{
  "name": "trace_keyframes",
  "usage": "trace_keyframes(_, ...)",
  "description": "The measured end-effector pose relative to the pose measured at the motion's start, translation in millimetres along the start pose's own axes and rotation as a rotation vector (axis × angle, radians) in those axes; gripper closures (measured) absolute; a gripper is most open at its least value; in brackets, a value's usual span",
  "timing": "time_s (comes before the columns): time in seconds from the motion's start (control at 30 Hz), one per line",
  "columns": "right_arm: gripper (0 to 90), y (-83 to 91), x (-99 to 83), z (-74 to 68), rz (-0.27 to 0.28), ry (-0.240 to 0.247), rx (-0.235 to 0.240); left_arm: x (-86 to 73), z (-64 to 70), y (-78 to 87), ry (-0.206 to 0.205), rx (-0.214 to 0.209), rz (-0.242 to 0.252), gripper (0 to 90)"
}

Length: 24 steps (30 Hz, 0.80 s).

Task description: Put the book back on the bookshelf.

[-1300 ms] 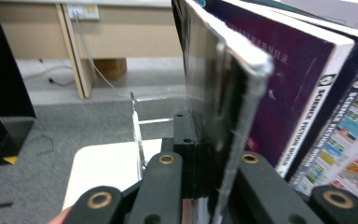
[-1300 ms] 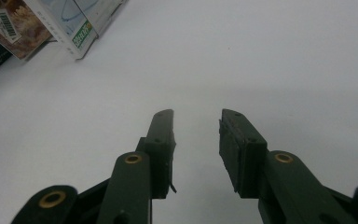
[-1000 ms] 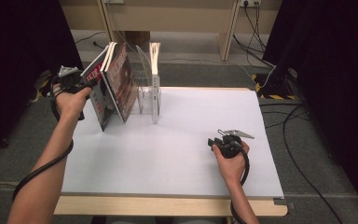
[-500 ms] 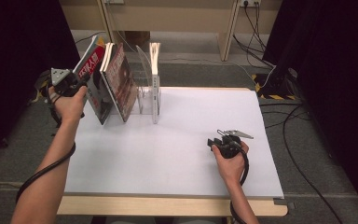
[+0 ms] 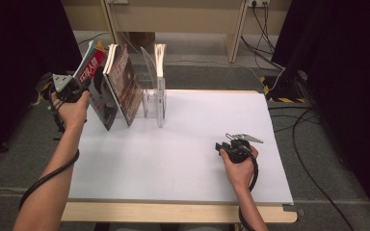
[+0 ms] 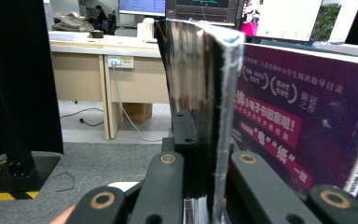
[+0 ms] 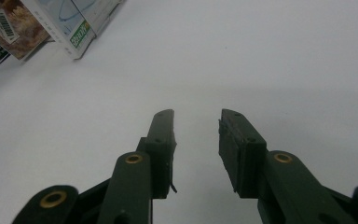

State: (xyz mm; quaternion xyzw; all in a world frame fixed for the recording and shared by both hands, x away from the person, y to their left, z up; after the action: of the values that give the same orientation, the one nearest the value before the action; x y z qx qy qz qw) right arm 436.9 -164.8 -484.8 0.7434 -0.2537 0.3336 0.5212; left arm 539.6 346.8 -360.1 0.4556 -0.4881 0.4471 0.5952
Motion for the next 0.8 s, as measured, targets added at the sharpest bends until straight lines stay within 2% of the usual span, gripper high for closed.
trace_keyframes(0.07,65.7,0.1,0.1,-0.2,0.002,0.002,0.000,-0.4,-0.3,0.3,-0.016,0.000,-0.007,84.5)
trace_keyframes(0.27,65.6,-0.5,-0.7,-0.2,-0.001,0.002,-0.001,0.8,-2.8,1.9,-0.020,0.000,-0.017,81.8)
trace_keyframes(0.4,65.5,-0.5,-0.5,-0.5,0.001,0.005,-0.001,0.6,-3.4,3.0,0.000,-0.008,-0.016,77.8)
trace_keyframes(0.8,65.5,-0.8,-1.0,-1.5,0.000,0.004,-0.002,0.3,-4.2,8.8,0.019,-0.025,-0.020,71.6)
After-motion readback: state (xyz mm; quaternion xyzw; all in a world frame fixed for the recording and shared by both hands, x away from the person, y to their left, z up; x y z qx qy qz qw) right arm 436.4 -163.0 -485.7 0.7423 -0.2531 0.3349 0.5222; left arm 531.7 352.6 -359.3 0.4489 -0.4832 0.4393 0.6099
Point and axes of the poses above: each handheld gripper's, and its own axes: y roughly backward along the jaws, x roughly out of its top, z roughly to its right, the point moved 3 cm from there along -y, roughly forward along the jaws, and after that the axes turned 6 degrees about -x, right-handed, at the moved point
